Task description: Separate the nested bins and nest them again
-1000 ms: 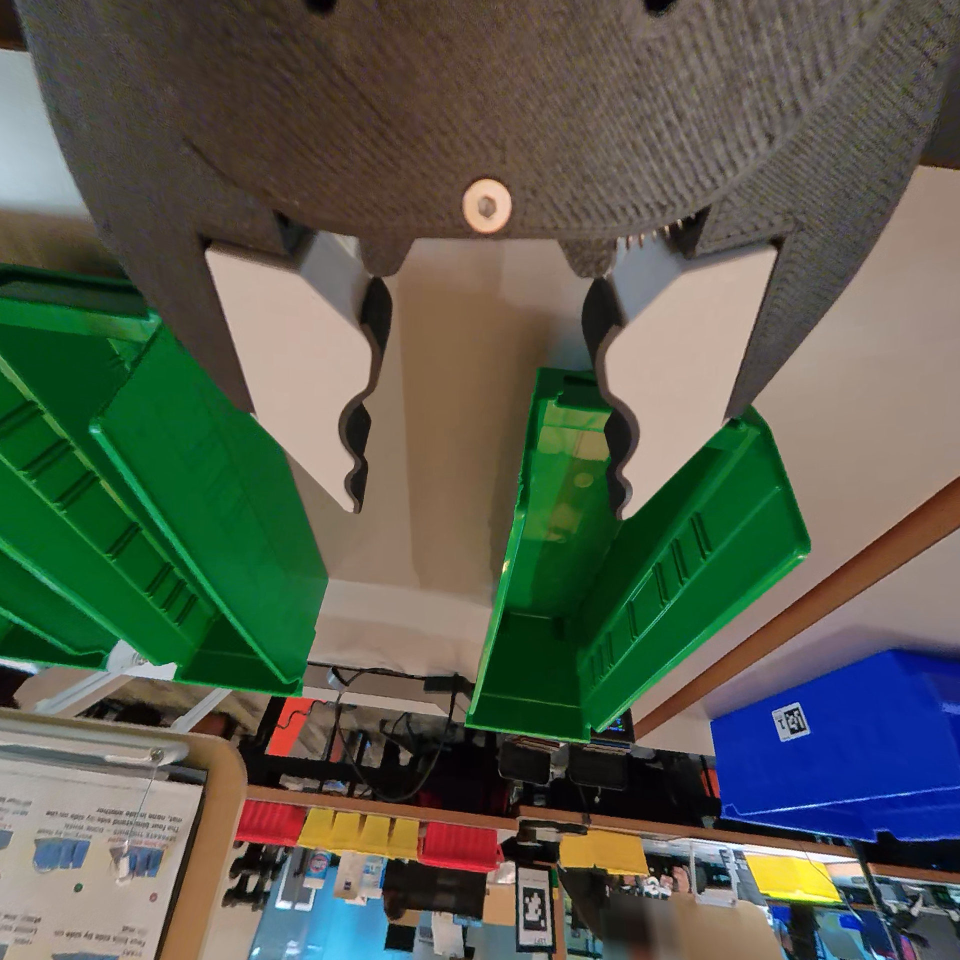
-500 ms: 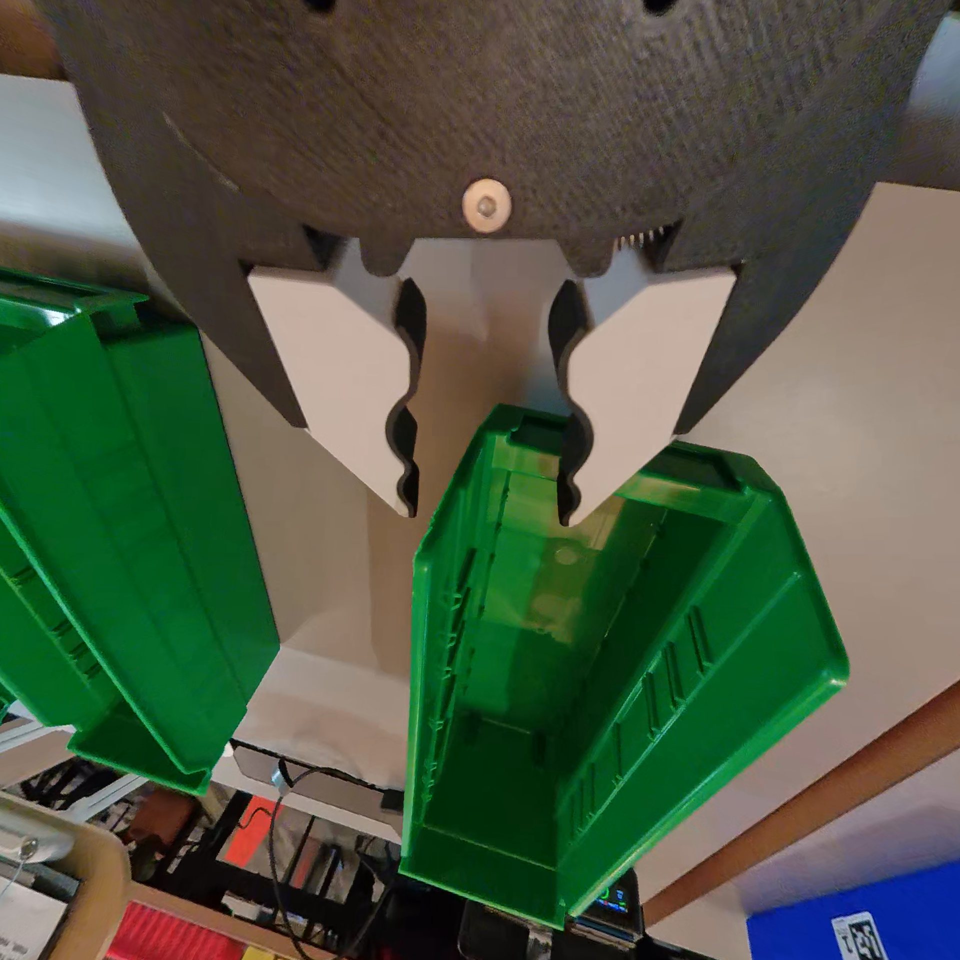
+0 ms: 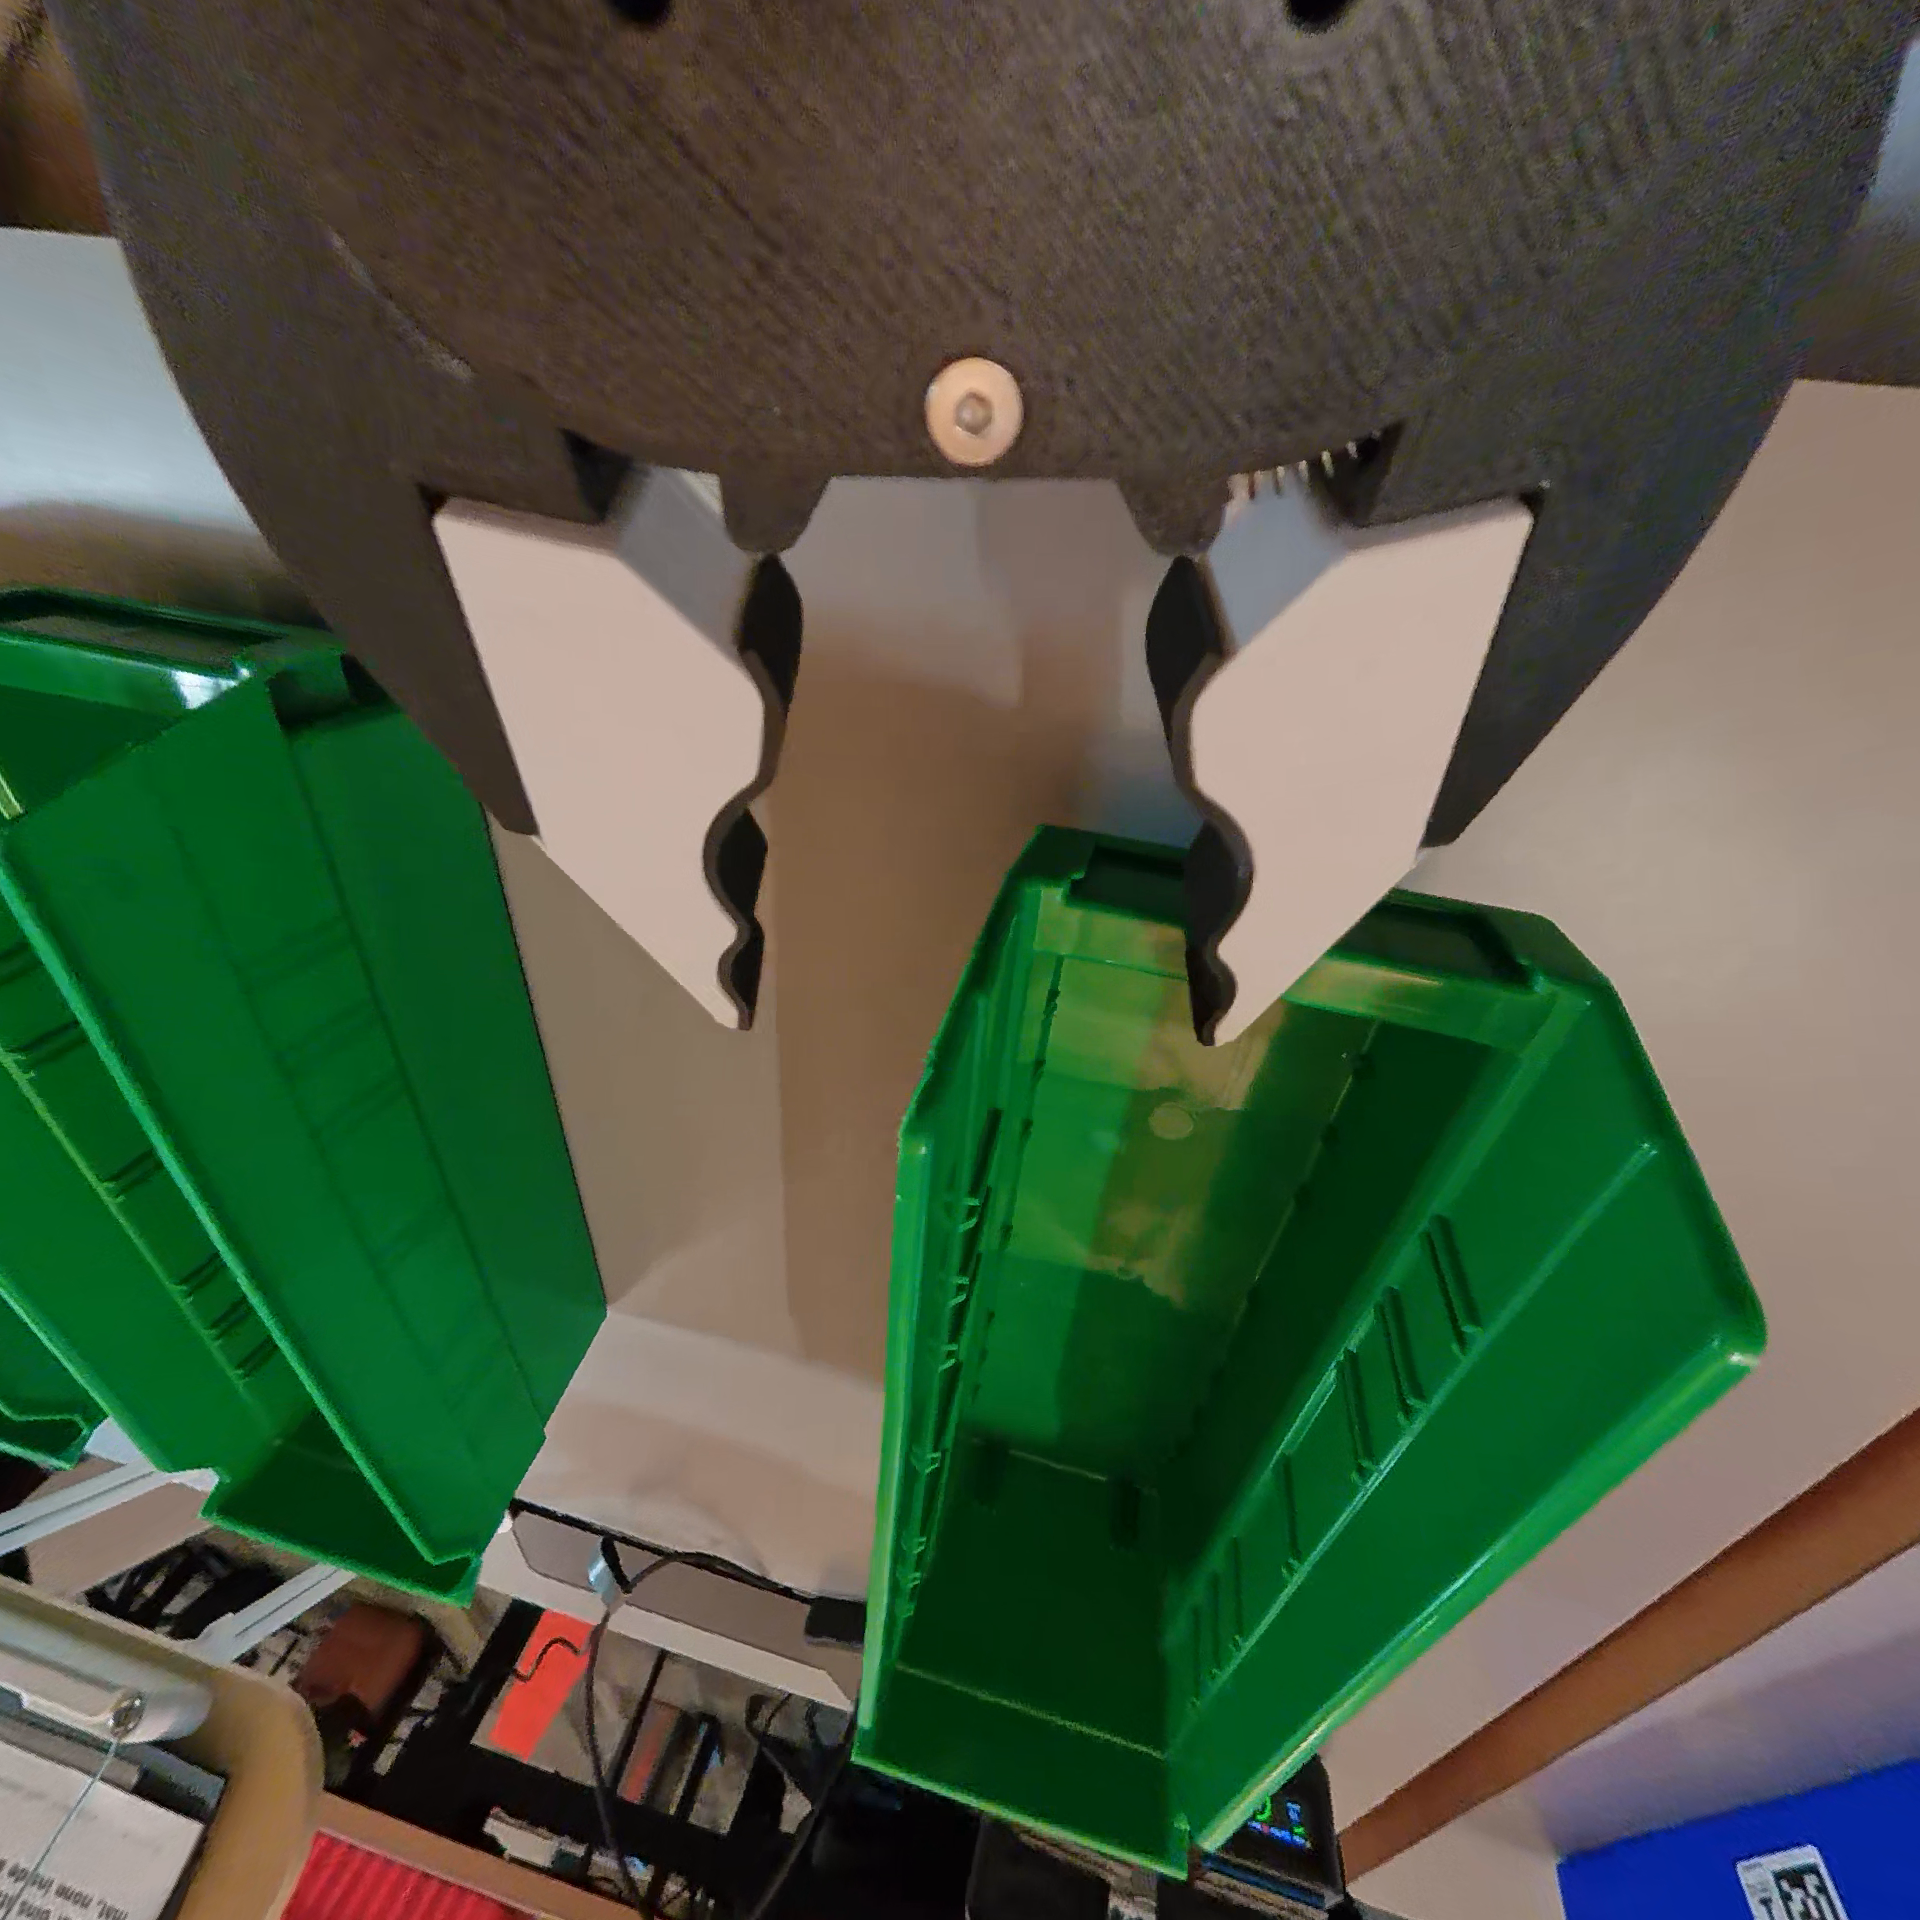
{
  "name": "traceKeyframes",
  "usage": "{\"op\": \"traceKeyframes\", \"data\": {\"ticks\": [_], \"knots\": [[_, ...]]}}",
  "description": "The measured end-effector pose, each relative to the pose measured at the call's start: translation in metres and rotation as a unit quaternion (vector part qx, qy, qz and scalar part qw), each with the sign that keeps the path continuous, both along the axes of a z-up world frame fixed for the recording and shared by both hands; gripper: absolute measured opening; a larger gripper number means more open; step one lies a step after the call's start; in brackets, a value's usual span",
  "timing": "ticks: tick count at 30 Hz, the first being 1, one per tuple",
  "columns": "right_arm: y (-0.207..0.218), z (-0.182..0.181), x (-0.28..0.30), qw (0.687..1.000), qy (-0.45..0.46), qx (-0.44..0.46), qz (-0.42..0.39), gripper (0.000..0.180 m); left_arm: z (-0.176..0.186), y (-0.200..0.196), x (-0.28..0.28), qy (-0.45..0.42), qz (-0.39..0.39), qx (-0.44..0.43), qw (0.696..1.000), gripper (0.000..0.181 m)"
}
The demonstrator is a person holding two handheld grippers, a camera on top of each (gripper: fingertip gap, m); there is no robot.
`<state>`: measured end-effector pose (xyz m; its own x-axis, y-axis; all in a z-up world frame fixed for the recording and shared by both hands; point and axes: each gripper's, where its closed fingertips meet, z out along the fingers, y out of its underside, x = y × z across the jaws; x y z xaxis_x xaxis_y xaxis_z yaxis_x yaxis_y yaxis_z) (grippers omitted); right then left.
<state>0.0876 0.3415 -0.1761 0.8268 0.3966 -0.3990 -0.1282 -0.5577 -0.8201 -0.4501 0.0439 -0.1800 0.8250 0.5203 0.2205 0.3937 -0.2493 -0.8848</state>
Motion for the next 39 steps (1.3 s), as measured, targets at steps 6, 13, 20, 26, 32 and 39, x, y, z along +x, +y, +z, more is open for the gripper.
{"op": "traceKeyframes", "data": {"ticks": [6, 13, 20, 26, 32, 39], "knots": [[-0.003, 0.047, 0.023, 0.989, 0.138, 0.040, -0.046, 0.002, 0.035, -0.006, 0.007, 0.041, 0.035, 0.039, 0.998, 0.097], [-0.046, 0.106, -0.024, 0.986, 0.122, 0.110, -0.006, 0.002, 0.129, 0.007, 0.108, 0.012, -0.055, 0.222, 0.973, 0.073], [-0.136, 0.116, -0.161, 0.977, 0.078, 0.140, 0.139, 0.001, 0.148, 0.031, 0.284, 0.062, -0.226, 0.249, 0.940, 0.072], [-0.207, 0.125, -0.223, 0.951, -0.014, 0.242, 0.191, 0.003, 0.148, 0.026, 0.287, 0.149, -0.166, 0.235, 0.946, 0.063], [-0.227, 0.137, -0.225, 0.924, -0.068, 0.346, 0.152, 0.006, 0.127, 0.025, 0.259, 0.084, -0.154, 0.250, 0.952, 0.034], [-0.261, 0.145, -0.241, 0.870, -0.118, 0.454, 0.154, 0.014, 0.135, 0.012, 0.225, 0.051, -0.087, 0.299, 0.949, 0.006]]}}
